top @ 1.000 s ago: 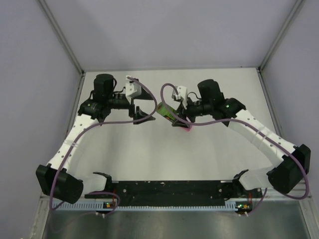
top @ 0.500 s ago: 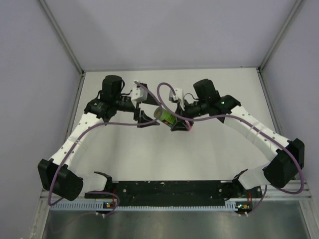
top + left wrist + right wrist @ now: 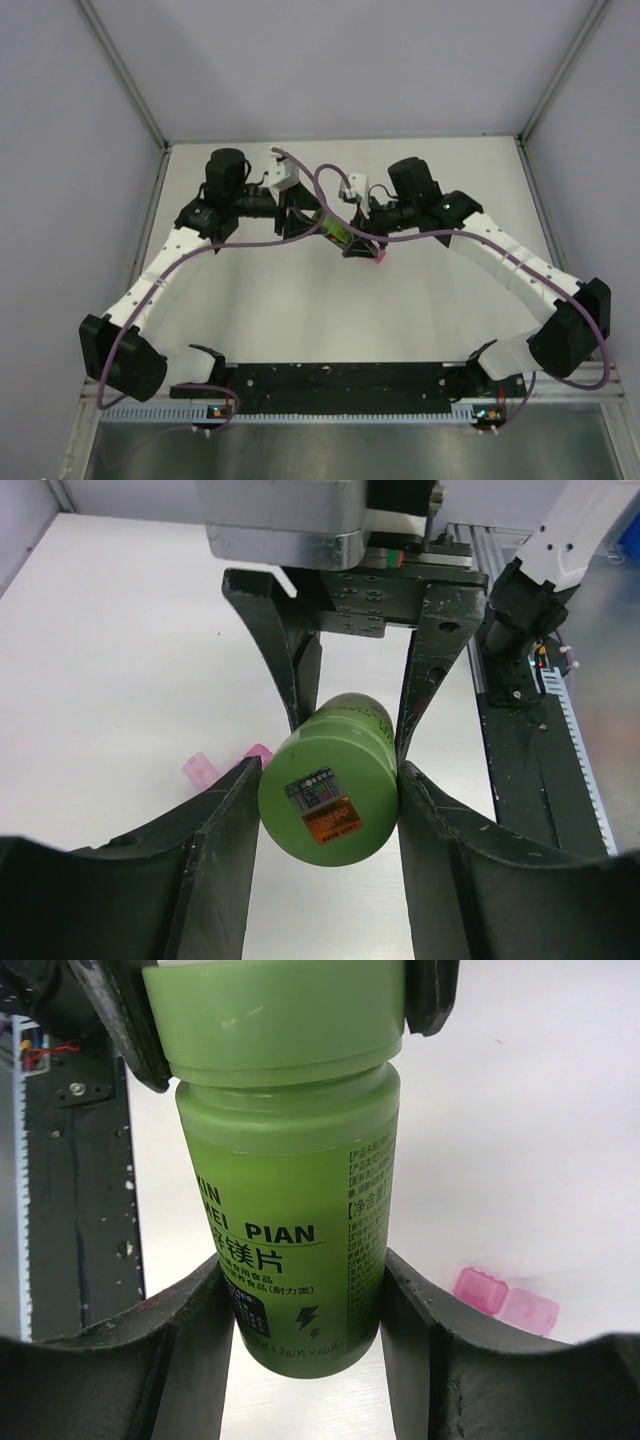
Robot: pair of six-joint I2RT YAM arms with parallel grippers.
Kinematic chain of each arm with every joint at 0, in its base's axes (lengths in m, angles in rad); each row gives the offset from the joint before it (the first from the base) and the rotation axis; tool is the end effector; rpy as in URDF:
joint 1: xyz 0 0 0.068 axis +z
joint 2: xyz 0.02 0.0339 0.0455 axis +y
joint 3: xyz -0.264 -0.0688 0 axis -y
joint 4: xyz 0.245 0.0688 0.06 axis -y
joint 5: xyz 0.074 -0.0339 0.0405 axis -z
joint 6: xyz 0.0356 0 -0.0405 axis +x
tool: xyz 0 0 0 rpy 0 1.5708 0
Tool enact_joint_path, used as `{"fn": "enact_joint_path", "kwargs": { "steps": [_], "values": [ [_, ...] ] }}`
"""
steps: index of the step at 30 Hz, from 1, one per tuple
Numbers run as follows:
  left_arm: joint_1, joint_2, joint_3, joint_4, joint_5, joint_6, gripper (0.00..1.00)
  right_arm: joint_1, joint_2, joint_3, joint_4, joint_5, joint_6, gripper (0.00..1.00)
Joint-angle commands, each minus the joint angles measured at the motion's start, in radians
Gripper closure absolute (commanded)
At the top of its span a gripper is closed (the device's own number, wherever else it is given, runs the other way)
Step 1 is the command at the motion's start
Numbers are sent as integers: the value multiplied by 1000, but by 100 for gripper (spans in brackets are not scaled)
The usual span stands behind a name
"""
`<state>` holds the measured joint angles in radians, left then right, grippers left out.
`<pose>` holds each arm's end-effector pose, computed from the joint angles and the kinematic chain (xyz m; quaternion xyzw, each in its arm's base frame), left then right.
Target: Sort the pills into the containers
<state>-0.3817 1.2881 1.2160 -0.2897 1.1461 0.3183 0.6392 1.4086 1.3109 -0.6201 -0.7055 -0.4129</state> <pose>0.2459 -0.1336 0.3778 0.5265 0.5438 -0.4610 0.4632 0.2296 0.1994 0.3434 -0.5526 0.6671 0.3564 0.3502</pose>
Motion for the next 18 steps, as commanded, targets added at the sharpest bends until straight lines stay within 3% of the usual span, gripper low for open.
{"fn": "enact_joint_path", "kwargs": {
  "steps": [1, 4, 8, 11, 18],
  "values": [
    [-11, -15, -73, 314, -95, -348, 100, 5, -42, 13, 129, 150, 55, 100],
    [-34, -24, -87, 363, -254, -473, 100, 10, -49, 4, 187, 272, 100, 100],
    [-65, -10, -36, 244, -509, -576, 100, 16, -45, 5, 240, 425, 141, 100],
    [-68, 16, 13, 160, -620, -648, 100, 20, -40, 7, 266, 498, 161, 100],
    [-72, 34, 45, 83, -654, -708, 100, 30, -37, -2, 272, 552, 169, 100]
  ]
}}
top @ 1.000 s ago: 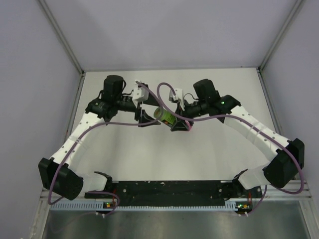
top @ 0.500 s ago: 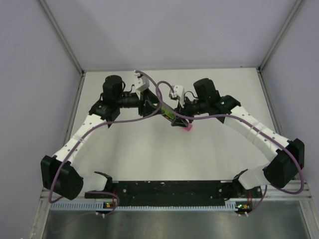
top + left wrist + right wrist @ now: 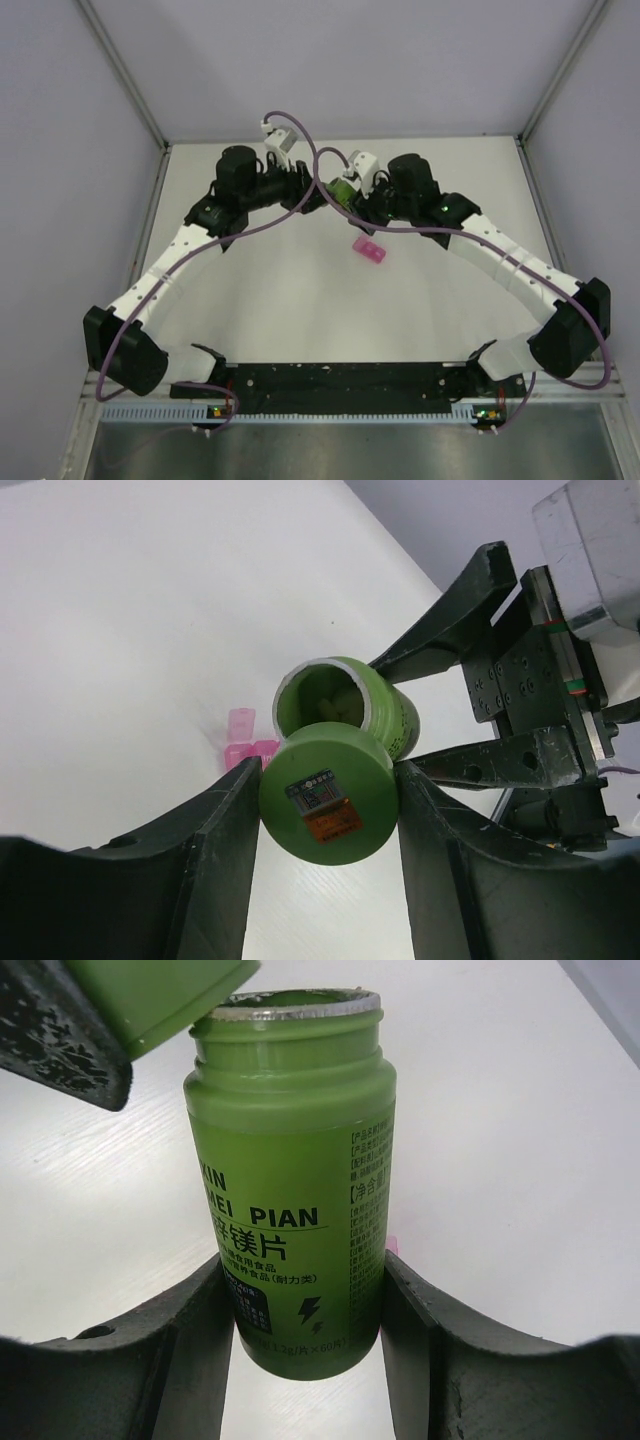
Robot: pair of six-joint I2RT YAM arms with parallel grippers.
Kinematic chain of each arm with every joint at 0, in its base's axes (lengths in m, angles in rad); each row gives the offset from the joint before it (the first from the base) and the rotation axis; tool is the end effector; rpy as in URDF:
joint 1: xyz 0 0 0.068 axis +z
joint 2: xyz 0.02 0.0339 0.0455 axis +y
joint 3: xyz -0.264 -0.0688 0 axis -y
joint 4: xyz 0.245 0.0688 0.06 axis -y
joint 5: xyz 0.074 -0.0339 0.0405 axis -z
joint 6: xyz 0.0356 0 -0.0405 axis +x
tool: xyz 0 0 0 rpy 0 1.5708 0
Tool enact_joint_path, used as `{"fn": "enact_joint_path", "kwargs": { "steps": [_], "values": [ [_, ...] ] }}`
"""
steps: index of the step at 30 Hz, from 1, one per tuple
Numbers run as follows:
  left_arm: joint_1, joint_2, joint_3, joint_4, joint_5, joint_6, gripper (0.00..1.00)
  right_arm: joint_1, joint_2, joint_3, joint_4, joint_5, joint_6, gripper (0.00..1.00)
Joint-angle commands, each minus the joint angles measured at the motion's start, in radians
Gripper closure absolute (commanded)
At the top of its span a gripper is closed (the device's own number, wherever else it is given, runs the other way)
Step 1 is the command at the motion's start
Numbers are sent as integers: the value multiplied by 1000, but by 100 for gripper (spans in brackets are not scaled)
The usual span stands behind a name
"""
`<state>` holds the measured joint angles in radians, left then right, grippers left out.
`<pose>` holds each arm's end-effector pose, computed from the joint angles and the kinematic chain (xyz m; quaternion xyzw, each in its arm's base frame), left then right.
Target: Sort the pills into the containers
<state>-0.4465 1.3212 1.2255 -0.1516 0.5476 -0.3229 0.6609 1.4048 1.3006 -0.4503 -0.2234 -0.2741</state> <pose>0.2677 -0.1487 0.3801 0.2127 0.7478 -0.4197 0.4683 0.2468 0.2019 0.3508 -0.4397 0.7506 0.1885 0.4558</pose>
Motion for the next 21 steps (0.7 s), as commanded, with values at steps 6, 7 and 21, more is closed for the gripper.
{"fn": "enact_joint_path", "kwargs": {
  "steps": [6, 7, 21],
  "values": [
    [-5, -34, 38, -71, -51, 22, 100, 6, -61, -29, 114, 76, 26, 100],
    [-4, -43, 39, -80, -55, 50, 100, 6, -66, -35, 116, 79, 26, 100],
    [32, -4, -44, -154, -443, 361, 100, -29, -173, -80, 151, -1, 35, 100]
  ]
}}
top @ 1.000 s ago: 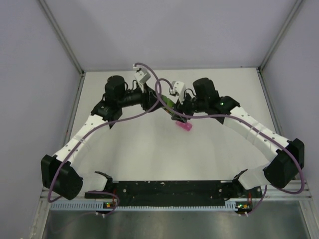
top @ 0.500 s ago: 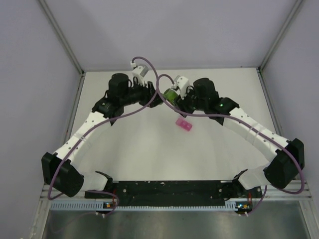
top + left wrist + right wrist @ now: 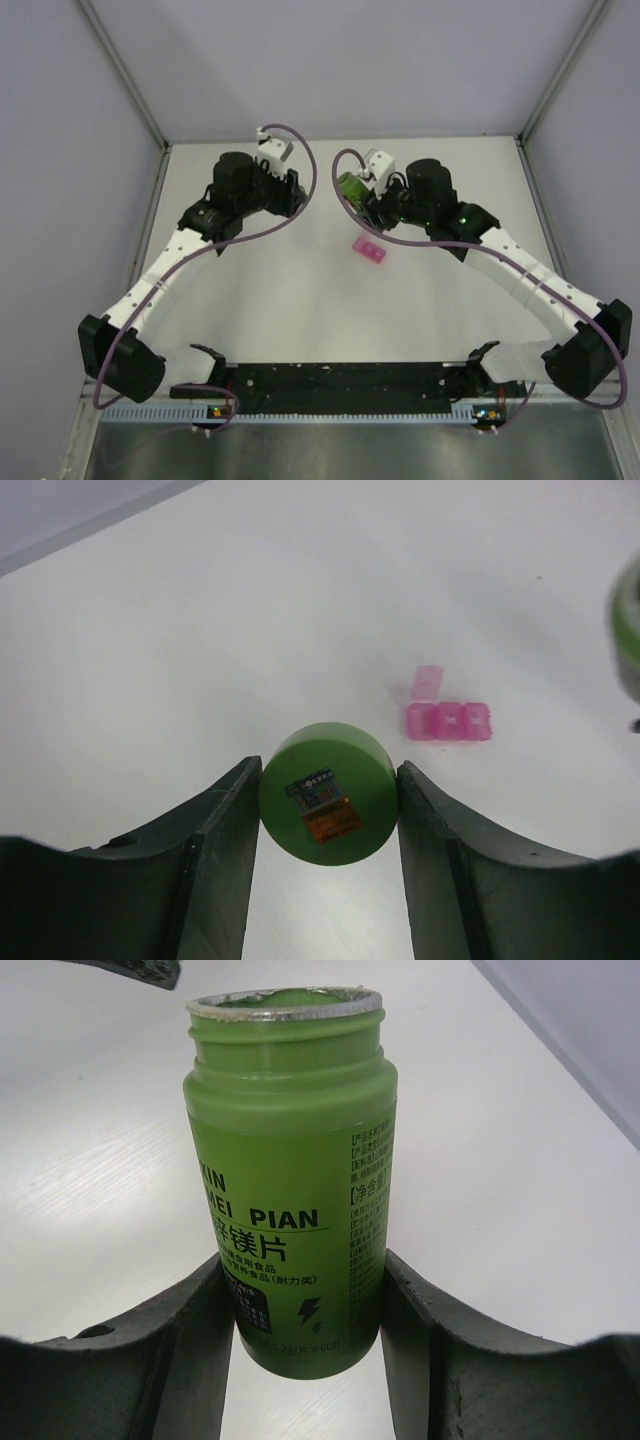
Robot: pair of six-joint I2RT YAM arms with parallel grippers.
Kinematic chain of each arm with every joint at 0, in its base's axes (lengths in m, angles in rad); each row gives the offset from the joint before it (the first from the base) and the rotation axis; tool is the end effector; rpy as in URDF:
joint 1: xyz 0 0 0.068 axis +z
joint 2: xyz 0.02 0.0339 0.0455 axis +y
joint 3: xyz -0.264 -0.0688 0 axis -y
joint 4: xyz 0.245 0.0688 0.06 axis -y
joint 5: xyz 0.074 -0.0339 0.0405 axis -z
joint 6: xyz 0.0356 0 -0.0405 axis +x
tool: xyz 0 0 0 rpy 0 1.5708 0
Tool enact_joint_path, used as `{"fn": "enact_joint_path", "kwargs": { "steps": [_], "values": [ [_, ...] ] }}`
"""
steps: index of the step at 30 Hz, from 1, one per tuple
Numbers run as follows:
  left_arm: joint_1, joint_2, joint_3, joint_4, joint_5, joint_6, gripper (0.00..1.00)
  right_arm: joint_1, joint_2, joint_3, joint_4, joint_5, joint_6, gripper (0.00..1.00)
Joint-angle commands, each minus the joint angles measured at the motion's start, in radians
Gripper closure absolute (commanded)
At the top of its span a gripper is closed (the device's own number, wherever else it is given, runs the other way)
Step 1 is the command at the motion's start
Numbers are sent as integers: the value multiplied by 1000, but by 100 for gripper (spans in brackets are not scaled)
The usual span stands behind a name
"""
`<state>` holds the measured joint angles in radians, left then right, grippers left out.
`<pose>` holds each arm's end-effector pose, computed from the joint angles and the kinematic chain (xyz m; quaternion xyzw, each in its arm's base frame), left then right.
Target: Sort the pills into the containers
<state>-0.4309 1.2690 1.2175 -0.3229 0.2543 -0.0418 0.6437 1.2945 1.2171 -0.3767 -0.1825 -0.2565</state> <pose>0.2600 -0.1294 0.3732 0.2285 0.7904 -0.2327 0.5185 0.2320 0.1821 0.3605 -0.4109 0.7395 0.1773 0.5029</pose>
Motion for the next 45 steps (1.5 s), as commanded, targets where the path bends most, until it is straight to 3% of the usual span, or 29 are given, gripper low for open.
{"fn": "enact_joint_path", "kwargs": {
  "steps": [1, 7, 19, 39, 45],
  "values": [
    [17, 65, -48, 27, -174, 82, 100, -12, -72, -1, 76, -47, 16, 100],
    [17, 200, -67, 64, -302, 62, 99, -15, -110, -21, 85, -57, 16, 100],
    [17, 470, 0, 5, -352, -24, 95, -29, -161, -59, 90, -64, 13, 100],
    [18, 584, -10, -7, -340, -66, 60, -38, -169, -82, 94, -78, 11, 100],
    [20, 584, -16, -5, -340, -73, 43, -39, -172, -85, 94, -81, 13, 100]
  ]
}}
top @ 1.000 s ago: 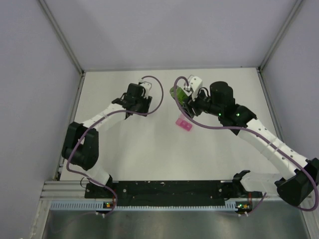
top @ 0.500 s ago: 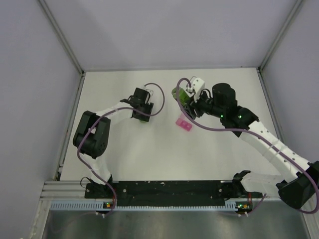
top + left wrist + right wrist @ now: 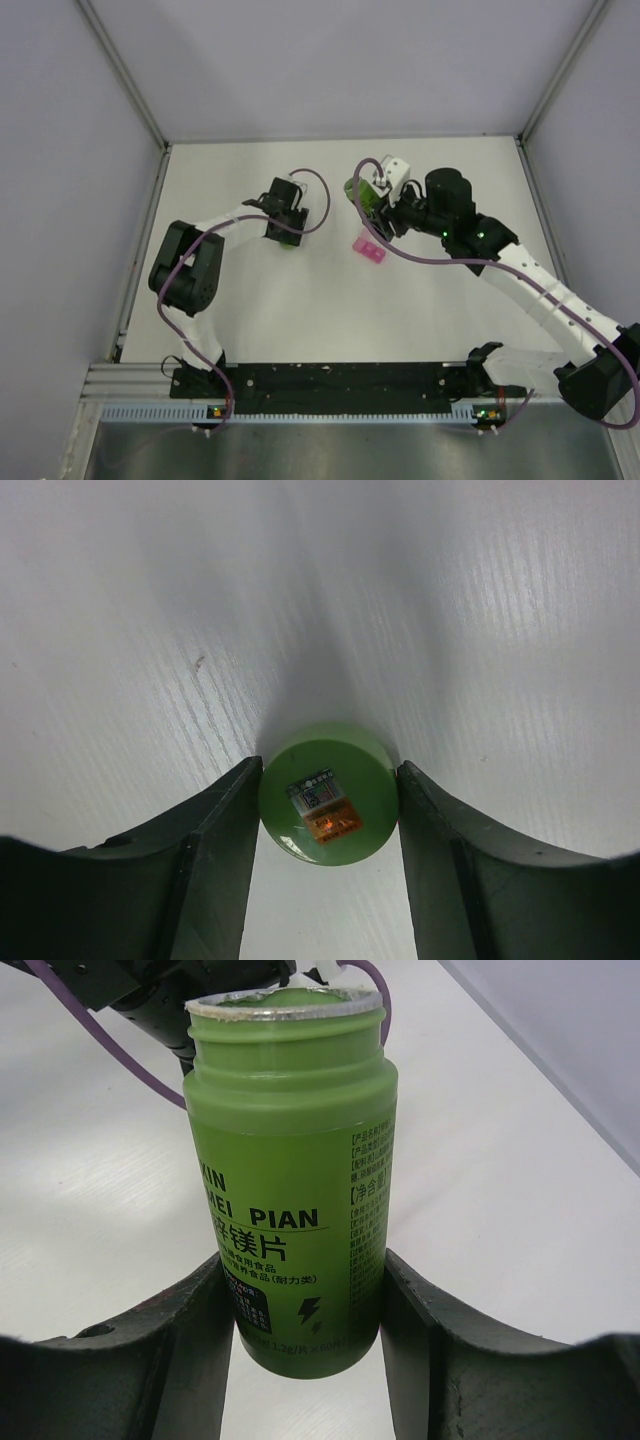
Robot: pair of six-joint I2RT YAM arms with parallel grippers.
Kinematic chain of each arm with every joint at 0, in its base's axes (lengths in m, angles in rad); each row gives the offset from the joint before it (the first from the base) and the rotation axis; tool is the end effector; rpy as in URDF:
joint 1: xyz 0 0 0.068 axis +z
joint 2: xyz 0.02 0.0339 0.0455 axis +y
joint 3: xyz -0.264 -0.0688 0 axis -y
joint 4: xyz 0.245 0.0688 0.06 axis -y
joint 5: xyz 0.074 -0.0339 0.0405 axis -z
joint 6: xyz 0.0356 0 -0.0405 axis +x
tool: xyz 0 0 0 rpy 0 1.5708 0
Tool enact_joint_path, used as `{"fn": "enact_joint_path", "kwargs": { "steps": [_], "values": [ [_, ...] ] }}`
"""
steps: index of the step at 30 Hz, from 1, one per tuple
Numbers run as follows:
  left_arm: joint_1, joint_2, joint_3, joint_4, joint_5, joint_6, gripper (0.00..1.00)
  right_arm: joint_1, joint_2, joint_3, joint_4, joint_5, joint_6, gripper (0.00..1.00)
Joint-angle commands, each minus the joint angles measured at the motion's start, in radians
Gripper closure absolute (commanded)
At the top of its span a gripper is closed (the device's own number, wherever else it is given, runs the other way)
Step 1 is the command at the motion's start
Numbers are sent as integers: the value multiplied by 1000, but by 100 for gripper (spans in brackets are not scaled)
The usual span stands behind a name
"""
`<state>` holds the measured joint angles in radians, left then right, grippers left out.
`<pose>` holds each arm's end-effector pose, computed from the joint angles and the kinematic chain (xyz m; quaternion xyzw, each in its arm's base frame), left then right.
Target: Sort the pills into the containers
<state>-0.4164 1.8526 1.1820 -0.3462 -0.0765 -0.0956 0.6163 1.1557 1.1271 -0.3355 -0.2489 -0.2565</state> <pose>0.3489 -0.1513 0.1687 0.1432 0.9505 -0.0336 0.2737 0.2084 0.1583 0.3694 -0.4092 0.7107 0.2013 0.5356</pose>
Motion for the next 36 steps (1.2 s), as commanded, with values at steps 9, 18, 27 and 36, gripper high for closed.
{"fn": "enact_joint_path", "kwargs": {
  "steps": [9, 18, 27, 36],
  "values": [
    [4, 5, 18, 16, -3, -30, 32, -16, -36, -3, 56, -21, 14, 100],
    [2, -47, 22, 18, 14, -18, 23, -26, -39, -18, 58, -20, 17, 100],
    [4, -265, 19, 45, 184, 86, 5, -62, -36, -44, 66, -76, 20, 100],
    [21, -506, -94, 211, 697, 129, 5, -79, -28, -53, 58, -240, -15, 100]
  ]
}}
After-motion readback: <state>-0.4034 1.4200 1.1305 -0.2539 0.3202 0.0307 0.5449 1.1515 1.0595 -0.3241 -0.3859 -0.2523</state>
